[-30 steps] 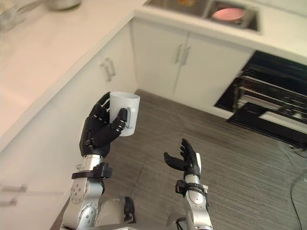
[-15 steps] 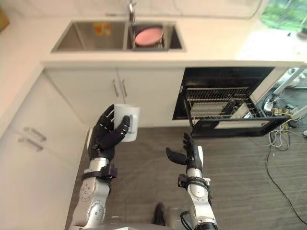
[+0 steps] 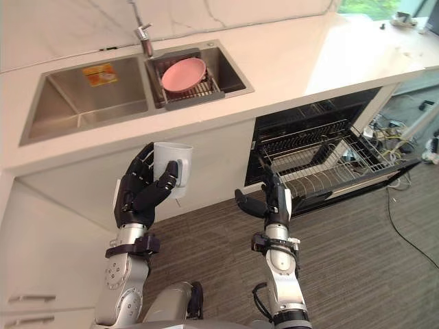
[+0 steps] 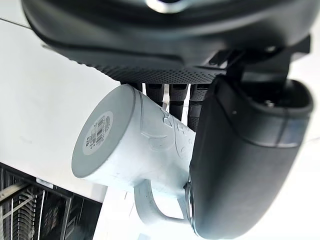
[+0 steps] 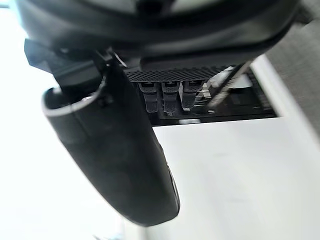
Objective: Walk over to the sink, pick up the cup, carry it to the dishwasher, place the cup inside the dishwasher, then close the dishwasher door
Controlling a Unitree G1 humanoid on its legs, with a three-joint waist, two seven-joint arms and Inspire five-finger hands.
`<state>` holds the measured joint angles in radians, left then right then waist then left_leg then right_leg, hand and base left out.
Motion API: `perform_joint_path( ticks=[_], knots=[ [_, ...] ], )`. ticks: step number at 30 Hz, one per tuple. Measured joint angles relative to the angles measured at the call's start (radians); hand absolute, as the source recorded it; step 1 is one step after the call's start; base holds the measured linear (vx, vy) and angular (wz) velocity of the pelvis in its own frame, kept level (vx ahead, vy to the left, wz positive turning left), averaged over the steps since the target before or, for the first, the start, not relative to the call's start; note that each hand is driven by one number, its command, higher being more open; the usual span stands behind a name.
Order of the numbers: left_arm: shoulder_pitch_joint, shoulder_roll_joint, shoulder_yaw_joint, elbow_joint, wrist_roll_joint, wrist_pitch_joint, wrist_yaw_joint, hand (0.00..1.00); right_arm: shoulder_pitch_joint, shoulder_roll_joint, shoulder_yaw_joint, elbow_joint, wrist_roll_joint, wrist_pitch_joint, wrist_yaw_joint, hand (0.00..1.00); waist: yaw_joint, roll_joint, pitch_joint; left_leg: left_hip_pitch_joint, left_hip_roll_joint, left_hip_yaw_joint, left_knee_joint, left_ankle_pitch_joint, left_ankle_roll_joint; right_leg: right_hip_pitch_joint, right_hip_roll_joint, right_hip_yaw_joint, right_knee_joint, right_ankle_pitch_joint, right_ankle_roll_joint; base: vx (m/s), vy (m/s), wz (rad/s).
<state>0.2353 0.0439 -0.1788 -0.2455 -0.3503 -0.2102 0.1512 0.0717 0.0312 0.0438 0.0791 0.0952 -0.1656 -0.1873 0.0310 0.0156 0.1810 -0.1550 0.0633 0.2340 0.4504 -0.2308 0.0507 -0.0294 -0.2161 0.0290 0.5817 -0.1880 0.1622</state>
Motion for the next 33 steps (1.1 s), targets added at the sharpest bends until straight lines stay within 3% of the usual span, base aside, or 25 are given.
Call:
perform_joint_path(
  ticks=[1, 3, 7, 8, 9, 11, 13, 15, 16, 18, 21, 23, 24, 30, 33],
  knots=[
    [0.008, 0.007, -0.006, -0.002, 0.000, 0.000, 0.000, 0.30, 0.000, 0.000, 0.009, -0.006, 0.000, -0.001, 0.002, 0.90, -0.008, -0.001, -0.001, 0.031, -0.002, 0.012, -0.023, -0.001, 0.002, -0.021, -0.014, -0.031, 0.056, -0.002, -0.004, 0.31, 0.179, -0.65],
    [0.046, 0.011, -0.015, -0.036, 0.017, -0.001, -0.001, 0.30, 0.002, 0.001, 0.049, -0.030, 0.001, -0.016, 0.019, 0.90, -0.031, -0.005, -0.003, 0.132, 0.002, 0.056, -0.113, -0.001, 0.002, -0.106, -0.031, -0.173, 0.164, -0.038, -0.065, 0.26, 0.093, -0.54],
    [0.047, 0.011, -0.019, -0.041, 0.017, -0.010, -0.005, 0.30, -0.011, -0.005, 0.077, -0.051, 0.004, -0.031, 0.041, 0.90, -0.032, -0.011, -0.008, 0.190, 0.023, 0.124, -0.169, -0.009, -0.022, -0.201, 0.010, -0.315, -0.020, -0.056, -0.113, 0.23, -0.042, -0.54],
    [0.047, 0.013, -0.011, -0.038, 0.017, -0.010, -0.004, 0.30, -0.013, -0.005, 0.088, -0.050, 0.017, -0.031, 0.045, 0.90, -0.032, -0.016, -0.009, 0.196, 0.032, 0.135, -0.160, -0.019, -0.039, -0.197, 0.054, -0.339, -0.170, 0.015, -0.146, 0.27, -0.113, -0.34],
    [0.044, 0.011, -0.002, -0.027, 0.018, -0.013, -0.005, 0.30, -0.010, -0.005, 0.100, -0.054, 0.027, -0.032, 0.046, 0.90, -0.038, -0.026, -0.013, 0.207, 0.029, 0.122, -0.142, -0.052, -0.072, -0.175, 0.088, -0.322, -0.285, 0.151, -0.162, 0.28, -0.117, -0.29],
    [0.049, -0.027, -0.003, -0.012, 0.019, -0.008, -0.005, 0.30, -0.001, -0.031, 0.101, -0.058, 0.039, -0.032, 0.049, 0.90, -0.035, 0.017, -0.021, 0.211, 0.086, 0.100, -0.116, -0.073, -0.087, -0.129, 0.147, -0.328, -0.349, 0.159, -0.172, 0.28, -0.116, -0.23],
    [0.041, -0.035, -0.005, -0.011, 0.019, -0.009, -0.005, 0.30, 0.012, -0.036, 0.098, -0.074, 0.043, -0.032, 0.048, 0.90, -0.034, 0.020, -0.018, 0.187, 0.141, 0.063, -0.010, -0.083, -0.097, -0.075, 0.205, -0.327, -0.414, 0.160, -0.190, 0.30, -0.168, -0.21],
    [0.037, -0.038, -0.005, -0.010, 0.020, -0.009, -0.005, 0.30, 0.034, -0.037, 0.101, -0.112, 0.056, -0.032, 0.049, 0.90, -0.033, 0.029, -0.012, 0.131, 0.189, 0.022, 0.173, -0.074, -0.087, -0.026, 0.238, -0.323, -0.446, 0.154, -0.200, 0.24, -0.109, -0.21],
    [0.035, -0.044, -0.005, -0.009, 0.021, -0.008, -0.004, 0.30, 0.045, -0.037, 0.102, -0.148, 0.076, -0.032, 0.049, 0.90, -0.024, 0.033, -0.006, 0.076, 0.220, -0.009, 0.328, -0.032, -0.082, 0.016, 0.254, -0.307, -0.468, 0.150, -0.208, 0.25, -0.015, -0.42],
    [0.017, -0.046, -0.005, -0.007, 0.029, -0.009, -0.003, 0.30, 0.049, -0.039, 0.093, -0.199, 0.083, -0.043, 0.049, 0.90, -0.012, 0.033, -0.006, 0.018, 0.205, -0.050, 0.378, -0.055, -0.099, 0.046, 0.246, -0.282, -0.491, 0.149, -0.209, 0.24, 0.029, -0.45],
    [-0.028, -0.046, -0.005, 0.001, 0.037, -0.009, -0.003, 0.30, 0.026, -0.042, 0.089, -0.214, 0.114, -0.069, 0.051, 0.90, -0.006, 0.031, -0.005, -0.045, 0.137, -0.100, 0.213, -0.080, -0.102, 0.060, 0.213, -0.232, -0.497, 0.151, -0.205, 0.16, 0.107, -0.44],
    [-0.039, -0.047, -0.005, 0.007, 0.037, -0.011, -0.002, 0.30, 0.026, -0.051, 0.091, -0.207, 0.135, -0.069, 0.064, 0.90, -0.004, 0.034, -0.007, -0.022, 0.089, -0.165, 0.015, -0.029, -0.108, 0.070, 0.200, -0.203, -0.496, 0.150, -0.191, 0.15, 0.239, -0.56],
    [-0.043, -0.043, -0.005, 0.012, 0.038, -0.015, 0.001, 0.30, 0.026, -0.053, 0.091, -0.197, 0.161, -0.069, 0.082, 0.90, 0.003, 0.032, -0.011, -0.001, 0.070, -0.179, -0.066, 0.075, -0.111, 0.076, 0.194, -0.166, -0.499, 0.138, -0.150, 0.11, 0.210, -0.46],
    [-0.041, -0.014, -0.004, 0.013, 0.041, -0.014, 0.020, 0.30, 0.058, -0.027, 0.124, -0.214, 0.309, -0.069, 0.152, 0.90, -0.003, 0.001, -0.023, 0.058, 0.003, -0.122, -0.171, 0.098, -0.066, 0.080, 0.132, -0.124, -0.531, 0.150, -0.131, 0.06, 0.128, -0.19],
    [-0.041, -0.013, -0.013, 0.013, 0.059, -0.014, 0.021, 0.30, 0.071, -0.020, 0.146, -0.231, 0.357, -0.069, 0.187, 0.90, -0.006, -0.013, -0.035, 0.076, -0.003, -0.105, -0.200, 0.104, -0.064, 0.080, 0.127, -0.111, -0.542, 0.156, -0.122, 0.05, 0.020, -0.14]
  ],
)
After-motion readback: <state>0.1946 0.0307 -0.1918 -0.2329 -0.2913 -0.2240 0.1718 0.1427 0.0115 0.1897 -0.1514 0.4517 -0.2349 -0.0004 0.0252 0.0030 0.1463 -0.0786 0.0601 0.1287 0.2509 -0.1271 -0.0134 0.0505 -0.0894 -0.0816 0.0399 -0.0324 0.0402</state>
